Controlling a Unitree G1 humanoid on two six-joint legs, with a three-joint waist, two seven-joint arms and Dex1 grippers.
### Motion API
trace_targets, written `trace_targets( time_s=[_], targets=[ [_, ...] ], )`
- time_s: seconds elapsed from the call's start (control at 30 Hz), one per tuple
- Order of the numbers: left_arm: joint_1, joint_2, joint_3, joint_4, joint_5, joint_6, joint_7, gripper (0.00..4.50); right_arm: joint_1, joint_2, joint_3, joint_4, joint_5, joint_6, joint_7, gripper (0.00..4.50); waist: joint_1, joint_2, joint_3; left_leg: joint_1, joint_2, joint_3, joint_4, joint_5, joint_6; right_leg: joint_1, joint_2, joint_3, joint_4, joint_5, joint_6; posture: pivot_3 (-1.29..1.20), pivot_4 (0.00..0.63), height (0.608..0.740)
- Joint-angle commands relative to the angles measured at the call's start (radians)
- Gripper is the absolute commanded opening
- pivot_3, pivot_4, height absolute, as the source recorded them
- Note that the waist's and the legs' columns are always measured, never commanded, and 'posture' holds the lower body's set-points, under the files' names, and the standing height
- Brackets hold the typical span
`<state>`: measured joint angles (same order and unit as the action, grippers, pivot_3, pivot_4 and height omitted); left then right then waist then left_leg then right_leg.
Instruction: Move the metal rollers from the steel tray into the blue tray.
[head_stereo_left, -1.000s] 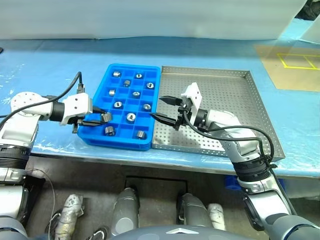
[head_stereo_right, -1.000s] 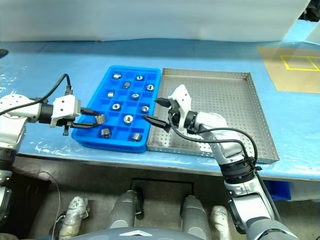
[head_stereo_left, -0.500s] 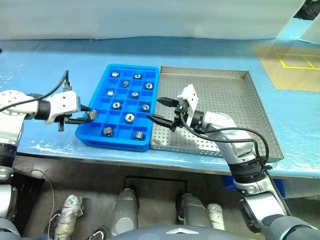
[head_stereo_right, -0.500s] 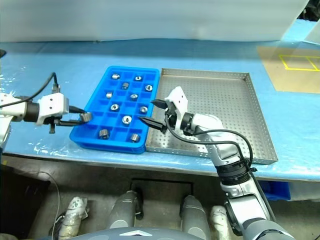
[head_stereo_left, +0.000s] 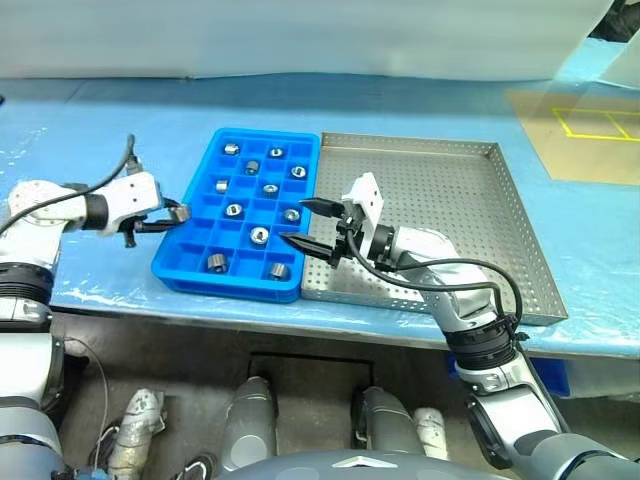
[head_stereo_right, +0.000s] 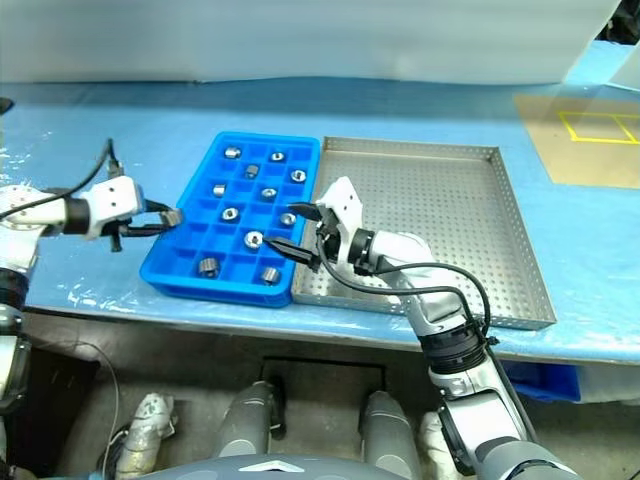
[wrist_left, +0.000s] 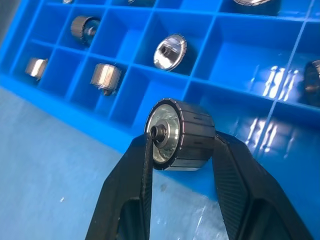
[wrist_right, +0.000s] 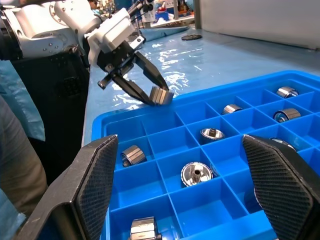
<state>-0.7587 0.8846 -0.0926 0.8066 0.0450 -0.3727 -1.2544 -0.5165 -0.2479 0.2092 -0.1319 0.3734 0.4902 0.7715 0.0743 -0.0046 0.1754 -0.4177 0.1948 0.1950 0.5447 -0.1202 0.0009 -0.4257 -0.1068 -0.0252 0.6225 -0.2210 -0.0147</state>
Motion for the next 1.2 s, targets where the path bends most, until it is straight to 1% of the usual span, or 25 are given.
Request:
trace_targets(
  time_s=[0.03, 0.3, 0.4, 0.57, 0.63, 0.7, 0.73, 0.77, 1.03, 1.13, 1.2],
  targets=[
    [-0.013, -0.017, -0.018, 0.041, 0.025, -0.042, 0.017, 1.34, 0.003, -0.003, -0.013, -0.039, 0.001, -0.016, -0.009, 4.09, 0.0, 0.0, 0.0, 0.0, 0.0, 0.0, 0.0, 0.0, 0.0, 0.0, 0.0, 0.0, 0.0, 0.0, 0.0, -0.07, 0.15, 0.74],
    [-0.059, -0.064, -0.051, 0.192, 0.089, -0.104, 0.079, 1.34, 0.018, -0.021, -0.019, -0.053, 0.003, -0.011, -0.02, 4.09, -0.004, 0.0, 0.0, 0.001, 0.001, 0.0, 0.0, 0.0, -0.001, 0.0, 0.001, 0.0, 0.001, 0.0, 0.0, -0.09, 0.15, 0.74],
    [-0.068, -0.07, -0.055, 0.217, 0.098, -0.121, 0.083, 1.34, 0.022, -0.026, -0.02, -0.058, 0.004, -0.009, -0.025, 4.09, -0.003, 0.0, 0.0, 0.004, 0.001, 0.0, 0.0, 0.001, -0.001, 0.002, 0.001, 0.0, 0.001, 0.0, 0.0, -0.1, 0.15, 0.74],
    [-0.083, -0.072, -0.05, 0.23, 0.086, -0.082, 0.052, 1.34, 0.027, -0.034, -0.023, -0.064, 0.007, -0.007, -0.029, 4.09, -0.003, 0.0, 0.0, 0.007, 0.002, 0.0, 0.0, 0.001, -0.002, 0.004, 0.0, 0.001, 0.001, 0.001, -0.002, -0.1, 0.15, 0.74],
    [-0.093, -0.069, -0.054, 0.247, 0.1, -0.069, 0.069, 2.07, 0.026, -0.035, -0.023, -0.061, 0.007, -0.009, -0.031, 4.09, -0.003, 0.0, 0.0, 0.008, 0.002, 0.0, 0.0, 0.001, -0.002, 0.004, 0.001, 0.002, 0.002, 0.001, -0.002, -0.1, 0.15, 0.74],
    [-0.097, -0.068, -0.058, 0.254, 0.11, -0.064, 0.083, 2.6, 0.025, -0.033, -0.023, -0.057, 0.006, -0.011, -0.033, 4.09, -0.005, 0.0, 0.0, 0.008, 0.003, 0.0, -0.001, 0.001, -0.002, 0.004, 0.001, 0.001, 0.002, 0.001, -0.002, -0.1, 0.15, 0.74],
    [-0.099, -0.066, -0.066, 0.256, 0.123, -0.059, 0.099, 2.98, 0.024, -0.033, -0.023, -0.055, 0.005, -0.012, -0.034, 4.09, -0.006, 0.0, 0.0, 0.008, 0.004, 0.0, -0.001, 0.002, -0.002, 0.004, 0.002, 0.002, 0.001, 0.002, -0.002, -0.1, 0.15, 0.74],
    [-0.098, -0.066, -0.071, 0.252, 0.124, -0.053, 0.081, 3.27, 0.023, -0.032, -0.023, -0.054, 0.006, -0.012, -0.034, 4.09, -0.006, 0.0, 0.0, 0.008, 0.004, 0.0, -0.001, 0.002, -0.002, 0.004, 0.003, 0.002, 0.001, 0.002, -0.002, -0.1, 0.15, 0.74],
    [-0.153, -0.07, -0.037, 0.212, 0.074, -0.001, 0.026, 3.27, 0.015, -0.028, -0.027, -0.045, 0.006, -0.017, -0.033, 4.09, -0.005, -0.001, 0.0, 0.008, 0.011, 0.001, -0.001, 0.001, -0.005, 0.003, 0.012, 0.003, 0.0, 0.0, -0.006, -0.09, 0.15, 0.74],
    [-0.203, -0.078, -0.002, 0.161, 0.011, 0.08, -0.035, 3.27, 0.007, -0.029, -0.033, -0.041, 0.007, -0.018, -0.031, 4.09, -0.003, -0.001, 0.0, 0.007, 0.012, 0.001, -0.001, 0.002, -0.006, 0.002, 0.013, 0.003, 0.0, 0.0, -0.007, -0.09, 0.15, 0.74],
    [-0.221, -0.093, 0.023, 0.096, -0.046, 0.138, -0.08, 3.27, 0.002, -0.032, -0.038, -0.034, 0.008, -0.02, -0.027, 4.09, -0.001, -0.002, 0.001, 0.007, 0.012, 0.002, -0.001, 0.002, -0.006, 0.002, 0.013, 0.003, 0.0, 0.0, -0.008, -0.08, 0.15, 0.74]
  ],
)
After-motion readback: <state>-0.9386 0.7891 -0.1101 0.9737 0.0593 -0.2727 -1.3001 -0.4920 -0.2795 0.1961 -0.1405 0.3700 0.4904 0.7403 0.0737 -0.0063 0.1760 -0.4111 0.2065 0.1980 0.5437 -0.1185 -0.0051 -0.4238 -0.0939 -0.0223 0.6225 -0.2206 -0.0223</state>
